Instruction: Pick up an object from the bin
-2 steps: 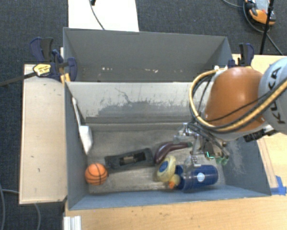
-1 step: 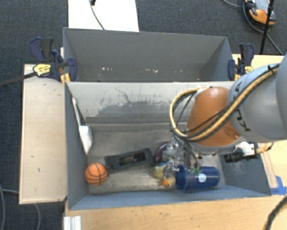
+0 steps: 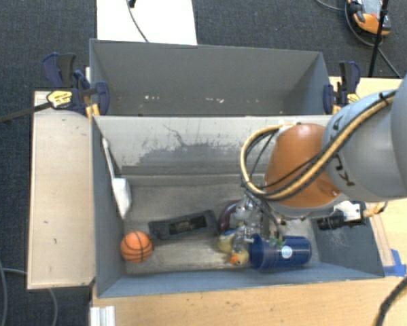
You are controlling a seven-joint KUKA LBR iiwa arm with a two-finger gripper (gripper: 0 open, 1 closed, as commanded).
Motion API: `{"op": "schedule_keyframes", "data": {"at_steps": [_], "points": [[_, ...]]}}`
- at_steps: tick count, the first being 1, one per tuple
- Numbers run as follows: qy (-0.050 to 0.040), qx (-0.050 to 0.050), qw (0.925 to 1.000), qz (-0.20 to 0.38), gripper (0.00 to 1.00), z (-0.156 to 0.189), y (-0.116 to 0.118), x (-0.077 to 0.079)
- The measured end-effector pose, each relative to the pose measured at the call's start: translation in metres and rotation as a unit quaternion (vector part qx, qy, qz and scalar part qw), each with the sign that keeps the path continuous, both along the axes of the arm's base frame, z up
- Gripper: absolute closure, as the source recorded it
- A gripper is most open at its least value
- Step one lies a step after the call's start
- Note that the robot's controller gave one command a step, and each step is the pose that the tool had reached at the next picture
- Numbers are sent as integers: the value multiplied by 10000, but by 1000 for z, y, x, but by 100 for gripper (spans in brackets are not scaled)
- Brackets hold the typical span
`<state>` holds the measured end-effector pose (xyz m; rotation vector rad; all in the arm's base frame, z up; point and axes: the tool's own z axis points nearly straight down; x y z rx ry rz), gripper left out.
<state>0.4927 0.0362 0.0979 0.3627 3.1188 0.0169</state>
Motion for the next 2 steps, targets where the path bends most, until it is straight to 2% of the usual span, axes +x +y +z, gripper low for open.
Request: {"op": "schedule_keyframes", "data": {"at_steps": [1, 2], "points": [[3, -53, 9842, 1769, 100, 130, -11, -12], [-14, -54, 9797, 2004, 0, 151, -12, -13]]}}
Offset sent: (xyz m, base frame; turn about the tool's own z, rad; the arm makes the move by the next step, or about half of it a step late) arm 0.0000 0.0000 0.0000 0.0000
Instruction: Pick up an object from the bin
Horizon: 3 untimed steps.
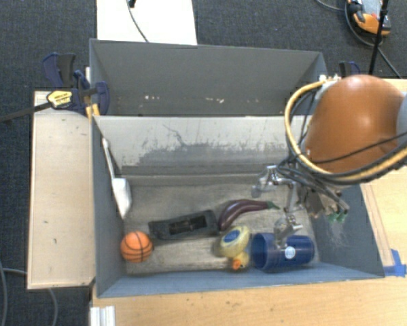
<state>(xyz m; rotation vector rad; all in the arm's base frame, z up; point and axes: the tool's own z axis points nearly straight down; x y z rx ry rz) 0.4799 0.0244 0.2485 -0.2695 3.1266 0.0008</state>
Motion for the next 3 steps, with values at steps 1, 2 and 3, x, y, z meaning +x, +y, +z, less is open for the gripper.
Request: {"op": "schedule_keyframes", "data": {"at_steps": [1, 2, 3], "points": [[0, 0, 10000, -3, 0, 0, 0, 0], [-41, 1, 9999, 130, 0, -46, 3, 8], [-23, 2, 9999, -109, 0, -115, 10, 22]]}}
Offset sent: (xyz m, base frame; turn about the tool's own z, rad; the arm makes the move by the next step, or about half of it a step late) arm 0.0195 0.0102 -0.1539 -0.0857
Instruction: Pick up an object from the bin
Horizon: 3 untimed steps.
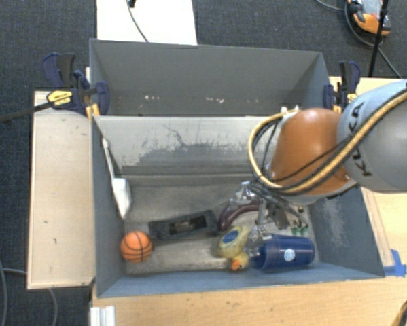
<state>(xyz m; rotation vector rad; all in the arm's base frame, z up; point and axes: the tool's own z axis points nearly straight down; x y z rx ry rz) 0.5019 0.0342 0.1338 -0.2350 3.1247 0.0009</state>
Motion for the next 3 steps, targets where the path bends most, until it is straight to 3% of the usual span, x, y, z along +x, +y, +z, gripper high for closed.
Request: {"op": "schedule_keyframes", "data": {"at_steps": [1, 3], "points": [[-64, -18, 9914, 1309, 100, -41, 0, 5], [-27, -16, 9914, 1305, 100, -37, -1, 2]]}}
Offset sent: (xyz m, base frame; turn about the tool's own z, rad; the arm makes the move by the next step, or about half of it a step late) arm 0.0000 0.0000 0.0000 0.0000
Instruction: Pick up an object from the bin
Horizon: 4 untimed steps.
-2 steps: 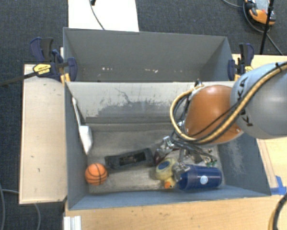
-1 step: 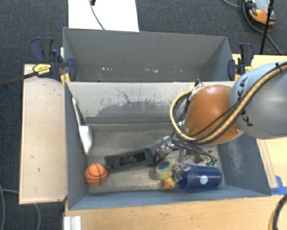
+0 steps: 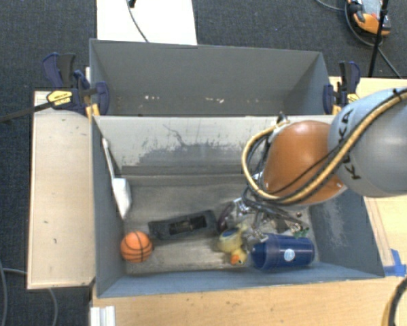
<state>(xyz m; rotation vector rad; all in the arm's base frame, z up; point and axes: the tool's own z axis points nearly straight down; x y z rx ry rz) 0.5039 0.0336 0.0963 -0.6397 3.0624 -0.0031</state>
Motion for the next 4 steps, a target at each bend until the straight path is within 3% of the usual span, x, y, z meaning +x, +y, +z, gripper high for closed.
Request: {"op": "schedule_keyframes", "data": {"at_steps": [1, 2, 3, 4], "points": [[68, 2, 9999, -95, 100, 40, 3, 5], [75, 0, 10000, -61, 100, 91, 4, -6], [39, 1, 10000, -51, 100, 126, 4, -7], [44, 2, 10000, -51, 100, 129, 4, -6]]}}
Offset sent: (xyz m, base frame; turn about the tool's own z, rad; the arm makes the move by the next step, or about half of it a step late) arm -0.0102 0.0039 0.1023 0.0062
